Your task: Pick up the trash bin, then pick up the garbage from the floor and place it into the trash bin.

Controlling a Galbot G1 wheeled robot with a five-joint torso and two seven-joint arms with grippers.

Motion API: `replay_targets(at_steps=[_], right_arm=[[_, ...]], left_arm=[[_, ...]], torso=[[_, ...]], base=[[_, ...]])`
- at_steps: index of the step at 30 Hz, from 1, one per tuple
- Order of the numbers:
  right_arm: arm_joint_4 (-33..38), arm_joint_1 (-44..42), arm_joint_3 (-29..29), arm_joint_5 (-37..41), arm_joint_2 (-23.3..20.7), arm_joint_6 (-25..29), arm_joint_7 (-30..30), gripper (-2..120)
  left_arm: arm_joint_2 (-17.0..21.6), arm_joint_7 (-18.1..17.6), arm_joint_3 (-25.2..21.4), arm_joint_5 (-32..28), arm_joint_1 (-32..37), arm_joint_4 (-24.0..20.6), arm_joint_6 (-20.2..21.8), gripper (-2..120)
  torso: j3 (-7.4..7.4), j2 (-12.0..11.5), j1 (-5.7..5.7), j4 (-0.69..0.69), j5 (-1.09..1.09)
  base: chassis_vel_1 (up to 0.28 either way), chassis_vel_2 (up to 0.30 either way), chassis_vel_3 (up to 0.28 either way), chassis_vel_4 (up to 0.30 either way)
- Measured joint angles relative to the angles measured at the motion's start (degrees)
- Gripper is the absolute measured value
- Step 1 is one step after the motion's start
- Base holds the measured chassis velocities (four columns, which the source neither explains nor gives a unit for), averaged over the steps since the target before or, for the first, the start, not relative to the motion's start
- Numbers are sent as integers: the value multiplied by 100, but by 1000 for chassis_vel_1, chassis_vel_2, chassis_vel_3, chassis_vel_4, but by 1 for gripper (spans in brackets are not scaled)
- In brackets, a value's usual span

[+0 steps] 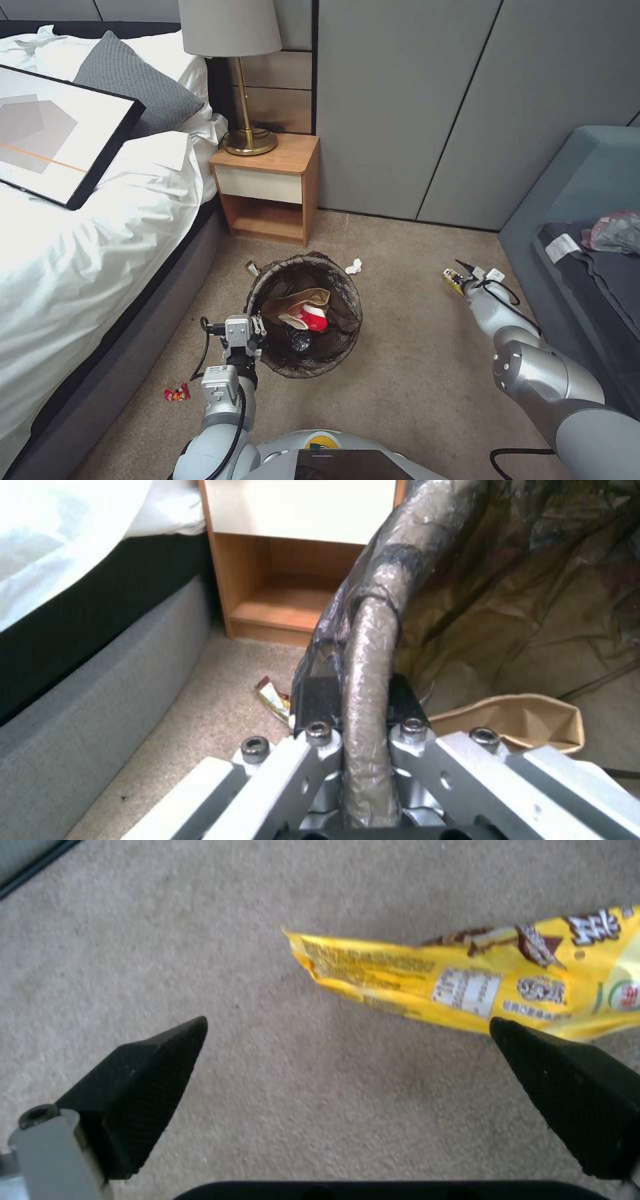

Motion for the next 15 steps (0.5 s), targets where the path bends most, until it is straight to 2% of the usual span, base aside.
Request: replay_targets(at_steps=[10, 12, 15], right_arm=[[-13, -85, -2, -6, -60, 81, 118, 100], [8, -173, -8, -6, -103, 115, 113, 100], [14, -222, -15, -7, -112, 143, 95, 100]], left_arm=[[0, 0, 0, 0, 0, 0, 0, 0], [0, 0, 0, 0, 0, 0, 0, 0], [0, 0, 0, 0, 0, 0, 0, 0]], torso=[[0, 0, 0, -2, 3], [0, 0, 0, -3, -2], [0, 0, 0, -3, 4]], base=[[0, 0, 0, 0], [0, 0, 0, 0], [0, 0, 0, 0]])
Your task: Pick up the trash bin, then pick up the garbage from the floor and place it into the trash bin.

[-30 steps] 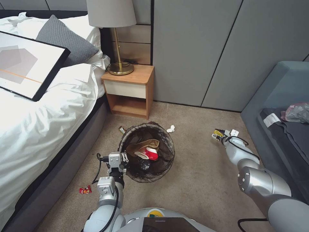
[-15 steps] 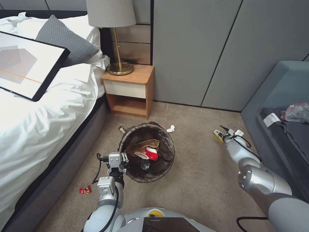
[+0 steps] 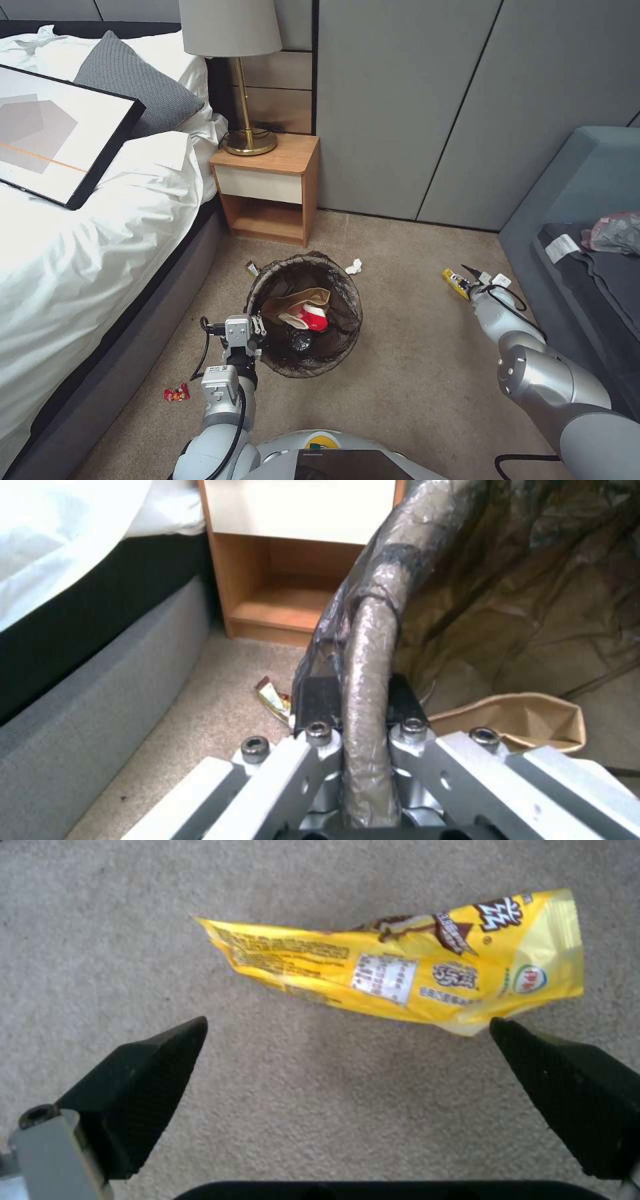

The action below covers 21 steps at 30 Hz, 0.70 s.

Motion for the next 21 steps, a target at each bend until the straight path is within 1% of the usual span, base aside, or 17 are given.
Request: replay_targets(at_steps=[2, 3, 5, 6, 7, 8, 9, 10, 11, 12, 13, 14, 16, 17, 20, 21], right_arm=[[11, -17, -31, -40, -1, 30, -20, 100], [29, -45, -116, -342, 4, 105, -73, 100], [44, -84, -219, -798, 13, 201, -133, 100], [44, -84, -219, -798, 13, 201, -133, 100], [53, -103, -303, -1380, 14, 275, -125, 100], [68, -107, -339, -1641, 14, 314, -112, 100], [119, -133, -400, -2145, 18, 401, -88, 100], [119, -133, -400, -2145, 18, 401, -88, 100], [160, -151, -433, -2545, 29, 435, -63, 100], [174, -155, -441, -2691, 35, 447, -54, 100], [226, -159, -477, -3211, 69, 510, -3, 100], [226, -159, -477, -3211, 69, 510, -3, 100], [271, -146, -536, -3714, 140, 556, 89, 100], [271, -146, -536, -3714, 140, 556, 89, 100], [294, -118, -611, -4263, 245, 598, 237, 100], [294, -118, -611, -4263, 245, 598, 237, 100]], left_arm=[[0, 0, 0, 0, 0, 0, 0, 0], [0, 0, 0, 0, 0, 0, 0, 0], [0, 0, 0, 0, 0, 0, 0, 0], [0, 0, 0, 0, 0, 0, 0, 0], [0, -1, 0, 0, 0, 0, 0, 0], [0, 0, 0, 0, 0, 0, 0, 0], [0, 1, 0, 0, 0, 0, 0, 0], [0, 1, 0, 0, 0, 0, 0, 0], [0, 0, 0, 0, 0, 0, 0, 0], [0, 0, 0, 0, 0, 0, 0, 0], [0, 0, 0, 0, 0, 0, 0, 0], [0, 0, 0, 0, 0, 0, 0, 0], [0, 1, 0, 0, 0, 0, 0, 0], [0, 1, 0, 0, 0, 0, 0, 0], [0, -1, 0, 0, 0, 0, 0, 0], [0, -1, 0, 0, 0, 0, 0, 0]], torso=[[0, 0, 0, 0, -2], [0, 0, 0, 2, -5], [0, 0, 0, 4, -4], [0, 0, 0, 4, -4], [0, 0, 0, 3, 0], [0, 0, 0, 3, -2], [0, 0, 0, 2, -5], [0, 0, 0, 2, -5], [0, 0, 0, 1, -5], [0, 0, 0, 1, -4], [0, 0, 0, 0, -2], [0, 0, 0, 0, -2], [0, 0, 0, 2, -5], [0, 0, 0, 2, -5], [0, 0, 0, 4, -2], [0, 0, 0, 4, -2]], base=[[0, 0, 0, 0], [0, 0, 0, 0], [0, 0, 0, 0], [0, 0, 0, 0], [0, 0, 0, 0], [0, 0, 0, 0], [0, 0, 0, 0], [0, 0, 0, 0], [0, 0, 0, 0], [0, 0, 0, 0], [0, 0, 0, 0], [0, 0, 0, 0], [0, 0, 0, 0], [0, 0, 0, 0], [0, 0, 0, 0], [0, 0, 0, 0]])
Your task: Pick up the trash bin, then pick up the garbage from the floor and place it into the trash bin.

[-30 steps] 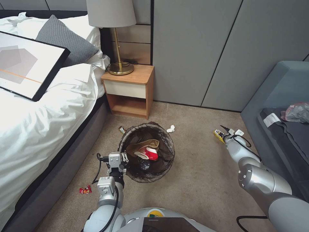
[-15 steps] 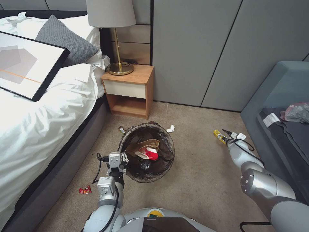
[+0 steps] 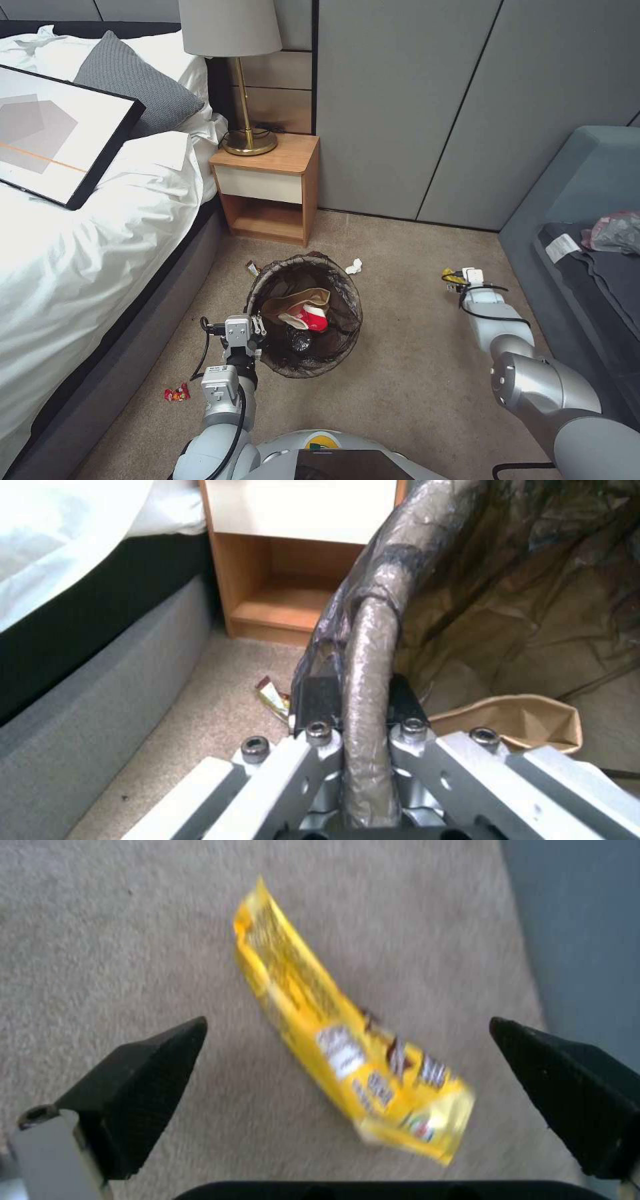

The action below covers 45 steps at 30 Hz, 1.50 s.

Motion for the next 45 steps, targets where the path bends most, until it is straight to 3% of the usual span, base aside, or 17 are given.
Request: replay_targets(at_steps=[6, 19, 45], right_arm=[[55, 36, -105, -573, 136, 22, 116, 100], [66, -3, -84, -400, 167, -311, -183, 100], [49, -73, -46, -117, 135, -340, -193, 100]], left_arm=[[0, 0, 0, 0, 0, 0, 0, 0], [0, 0, 0, 0, 0, 0, 0, 0], [0, 1, 0, 0, 0, 0, 0, 0]], torso=[[0, 0, 0, -2, -1], [0, 0, 0, -2, -1], [0, 0, 0, -2, -1]], base=[[0, 0, 0, 0], [0, 0, 0, 0], [-5, 3, 4, -8]])
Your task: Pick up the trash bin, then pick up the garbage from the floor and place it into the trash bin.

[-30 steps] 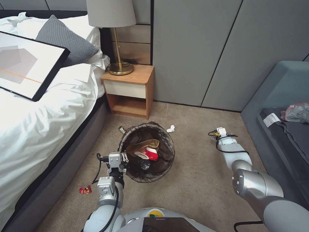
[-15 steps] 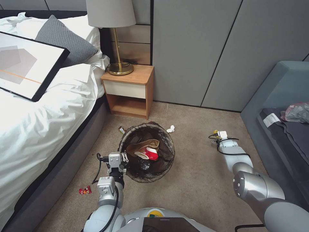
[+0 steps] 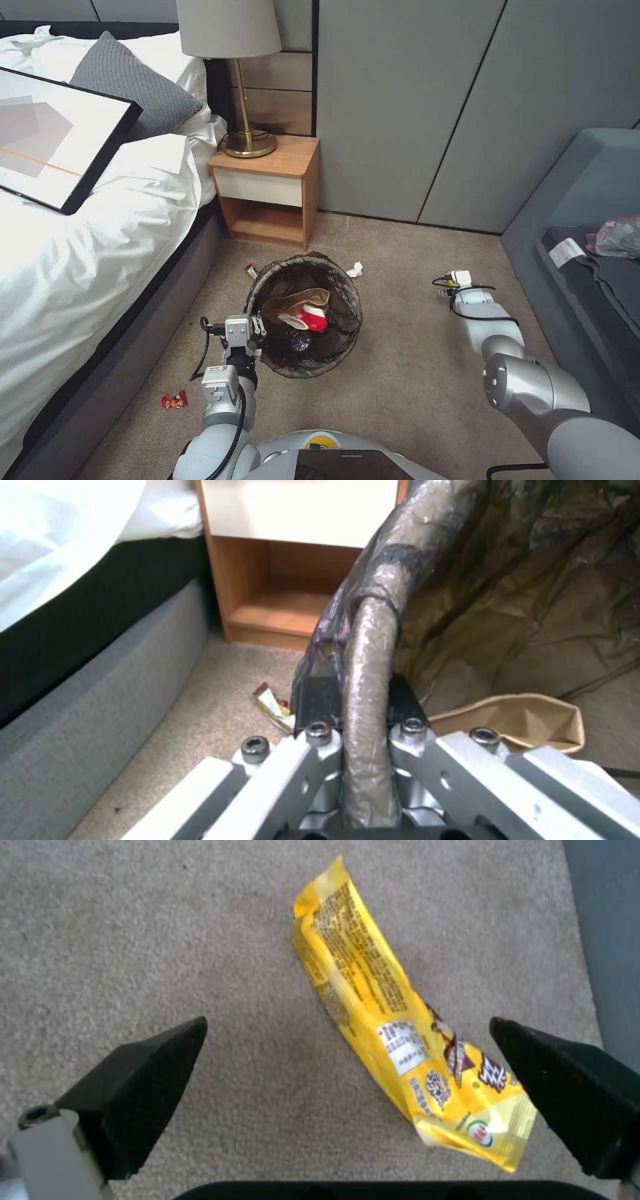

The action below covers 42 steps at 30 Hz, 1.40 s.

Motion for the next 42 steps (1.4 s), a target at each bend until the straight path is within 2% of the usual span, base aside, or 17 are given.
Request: replay_targets(at_steps=[29, 42], right_arm=[[-39, 7, 37, 120, -53, -40, 4, 100], [-40, 1, 40, 134, -84, -38, -7, 100]], left_arm=[[0, 0, 0, 0, 0, 0, 0, 0], [0, 0, 0, 0, 0, 0, 0, 0]], torso=[[0, 0, 0, 0, 0], [0, 0, 0, 2, 0]], base=[[0, 0, 0, 0], [-65, 62, 68, -58]])
